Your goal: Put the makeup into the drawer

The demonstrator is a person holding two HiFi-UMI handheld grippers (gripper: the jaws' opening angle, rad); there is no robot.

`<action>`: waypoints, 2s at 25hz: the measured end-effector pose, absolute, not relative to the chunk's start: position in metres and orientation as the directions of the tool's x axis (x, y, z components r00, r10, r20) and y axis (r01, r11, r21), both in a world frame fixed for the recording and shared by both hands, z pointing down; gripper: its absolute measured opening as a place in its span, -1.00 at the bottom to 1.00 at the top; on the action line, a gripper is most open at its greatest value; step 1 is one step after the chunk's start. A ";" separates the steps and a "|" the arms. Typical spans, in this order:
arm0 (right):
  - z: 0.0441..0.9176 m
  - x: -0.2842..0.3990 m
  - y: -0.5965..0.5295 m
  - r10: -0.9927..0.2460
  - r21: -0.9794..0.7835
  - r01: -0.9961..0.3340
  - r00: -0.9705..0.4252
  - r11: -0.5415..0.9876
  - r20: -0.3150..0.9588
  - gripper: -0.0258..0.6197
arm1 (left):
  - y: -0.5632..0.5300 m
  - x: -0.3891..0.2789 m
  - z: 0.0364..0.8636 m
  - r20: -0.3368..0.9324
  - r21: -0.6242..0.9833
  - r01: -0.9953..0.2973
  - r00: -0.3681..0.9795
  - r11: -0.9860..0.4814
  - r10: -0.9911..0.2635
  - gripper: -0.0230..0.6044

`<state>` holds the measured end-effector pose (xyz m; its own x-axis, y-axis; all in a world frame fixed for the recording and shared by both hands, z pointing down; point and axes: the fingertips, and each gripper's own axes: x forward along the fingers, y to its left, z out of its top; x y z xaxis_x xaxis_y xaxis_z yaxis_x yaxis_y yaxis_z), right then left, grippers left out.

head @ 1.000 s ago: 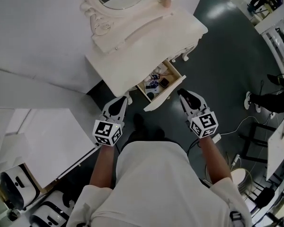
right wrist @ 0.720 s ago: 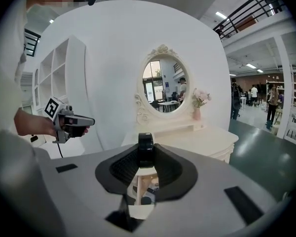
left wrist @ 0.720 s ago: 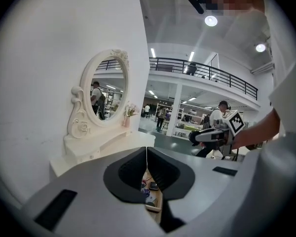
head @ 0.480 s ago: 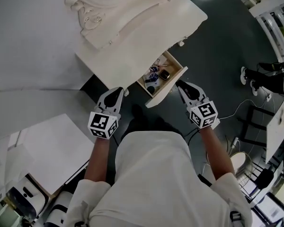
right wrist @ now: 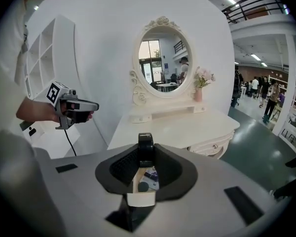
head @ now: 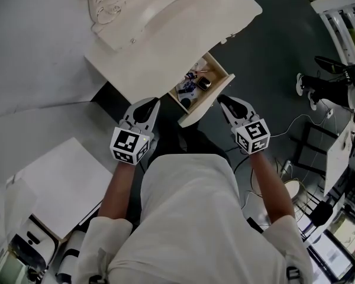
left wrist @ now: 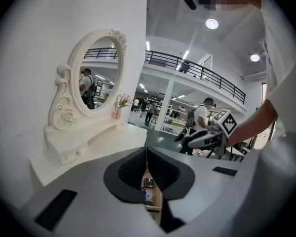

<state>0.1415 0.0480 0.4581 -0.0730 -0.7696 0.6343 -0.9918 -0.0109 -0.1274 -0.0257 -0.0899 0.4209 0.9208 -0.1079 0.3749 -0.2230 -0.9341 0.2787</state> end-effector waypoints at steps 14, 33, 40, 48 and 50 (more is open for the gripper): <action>0.516 0.167 0.015 -0.633 -0.169 -0.967 -0.253 0.192 0.732 -0.63 | -0.098 0.011 0.438 0.414 0.285 -0.347 0.886 -0.894 -0.211 -0.87; 0.668 0.167 -0.003 -0.272 -0.292 -0.851 -0.434 0.437 0.859 -0.62 | -0.065 0.023 0.516 0.554 0.309 -0.561 0.763 -0.768 -0.334 -0.87; 0.719 0.161 0.001 -0.116 -0.278 -0.774 -0.410 0.569 0.905 -0.63 | -0.065 0.015 0.536 0.586 0.312 -0.624 0.720 -0.717 -0.372 -0.87; 0.754 0.148 0.002 0.014 -0.268 -0.677 -0.356 0.685 0.934 -0.63 | -0.057 0.001 0.555 0.630 0.303 -0.676 0.671 -0.672 -0.392 -0.87; 0.766 0.146 0.008 0.060 -0.271 -0.658 -0.324 0.702 0.944 -0.62 | -0.054 -0.002 0.561 0.634 0.307 -0.683 0.666 -0.663 -0.393 -0.87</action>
